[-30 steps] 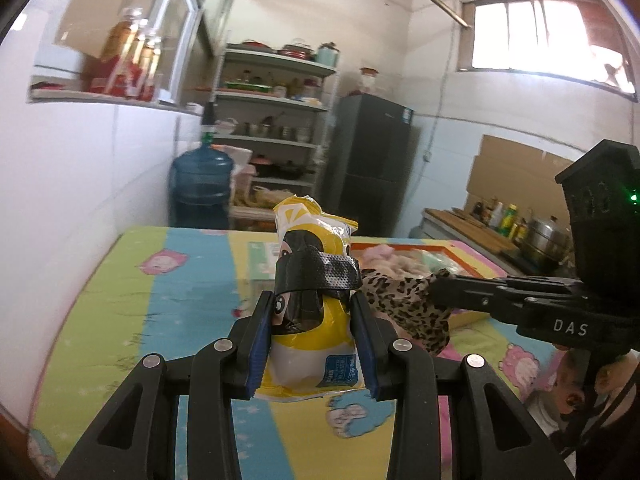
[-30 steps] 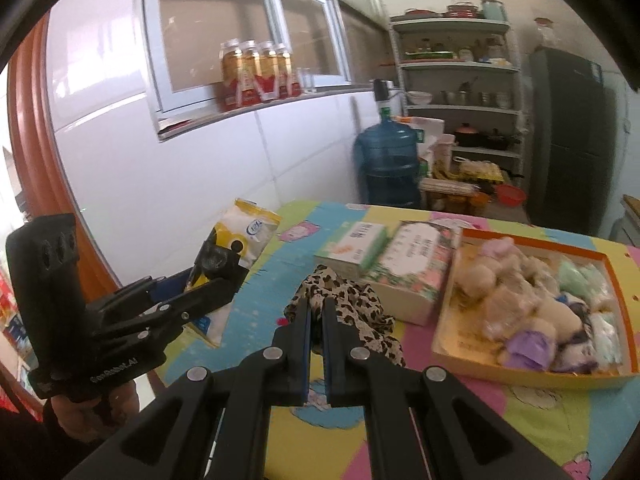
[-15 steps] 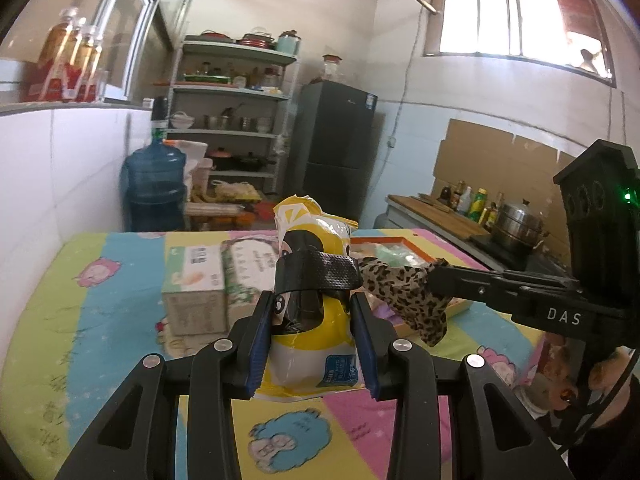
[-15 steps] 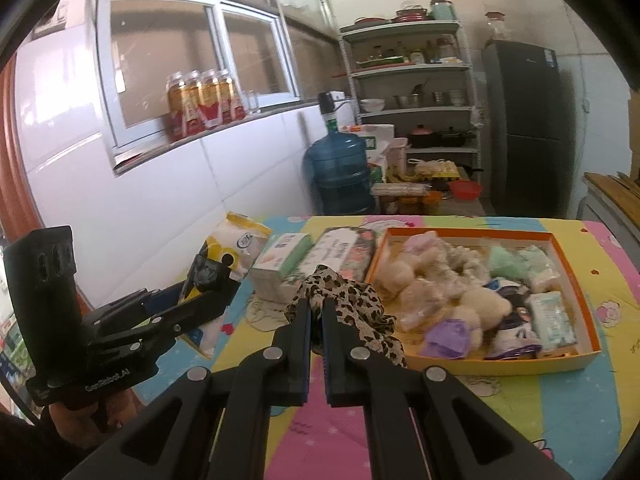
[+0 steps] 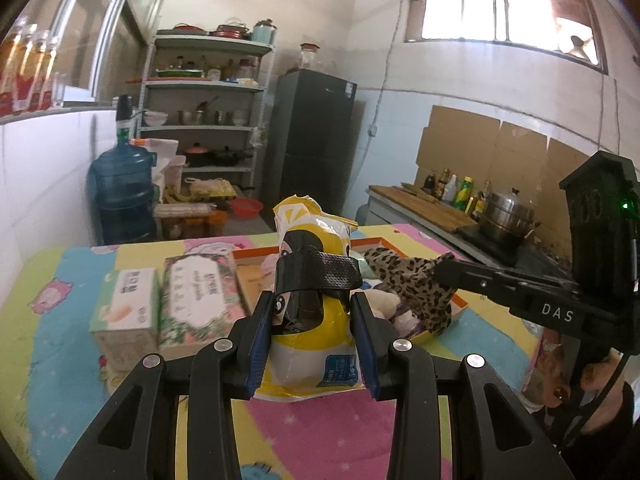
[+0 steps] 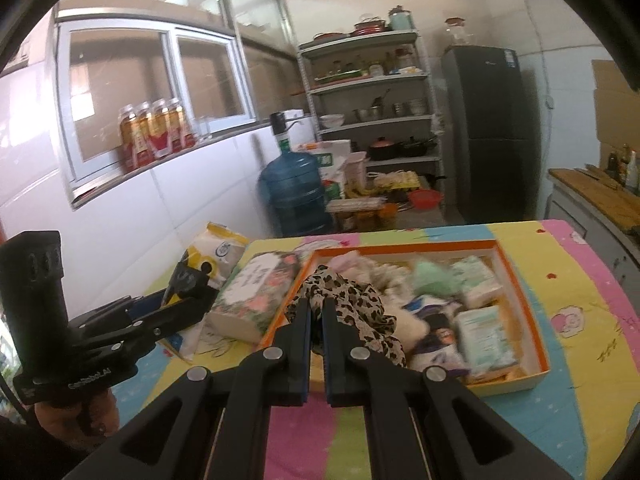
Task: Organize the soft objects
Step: 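Carry the snack bag with the left tool while the right tool carries the scrunchie to the box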
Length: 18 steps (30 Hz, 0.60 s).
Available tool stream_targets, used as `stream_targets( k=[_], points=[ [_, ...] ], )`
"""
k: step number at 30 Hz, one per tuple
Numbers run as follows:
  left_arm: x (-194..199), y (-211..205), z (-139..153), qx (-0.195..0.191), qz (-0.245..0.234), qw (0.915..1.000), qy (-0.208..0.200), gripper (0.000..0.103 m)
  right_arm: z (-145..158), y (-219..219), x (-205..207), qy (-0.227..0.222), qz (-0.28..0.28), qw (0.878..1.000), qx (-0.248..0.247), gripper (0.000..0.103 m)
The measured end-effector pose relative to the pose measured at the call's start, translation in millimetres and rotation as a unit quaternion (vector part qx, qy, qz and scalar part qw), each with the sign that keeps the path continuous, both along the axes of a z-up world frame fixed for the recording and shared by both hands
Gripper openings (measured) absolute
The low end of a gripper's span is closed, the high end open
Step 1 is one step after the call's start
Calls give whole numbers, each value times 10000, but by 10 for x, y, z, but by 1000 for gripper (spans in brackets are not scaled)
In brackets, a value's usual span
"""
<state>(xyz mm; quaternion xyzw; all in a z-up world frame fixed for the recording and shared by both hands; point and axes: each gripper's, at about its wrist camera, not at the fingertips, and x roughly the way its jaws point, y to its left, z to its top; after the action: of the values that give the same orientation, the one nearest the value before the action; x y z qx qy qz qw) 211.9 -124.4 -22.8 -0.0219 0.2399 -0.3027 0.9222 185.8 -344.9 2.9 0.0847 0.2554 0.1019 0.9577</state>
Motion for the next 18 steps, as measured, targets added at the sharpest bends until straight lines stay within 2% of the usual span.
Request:
stream_targets(
  k=[18],
  points=[
    [590,-840,-67,248,-318,9990,208,39,-105,-656,436,20,-336,9993,-154,5]
  ],
)
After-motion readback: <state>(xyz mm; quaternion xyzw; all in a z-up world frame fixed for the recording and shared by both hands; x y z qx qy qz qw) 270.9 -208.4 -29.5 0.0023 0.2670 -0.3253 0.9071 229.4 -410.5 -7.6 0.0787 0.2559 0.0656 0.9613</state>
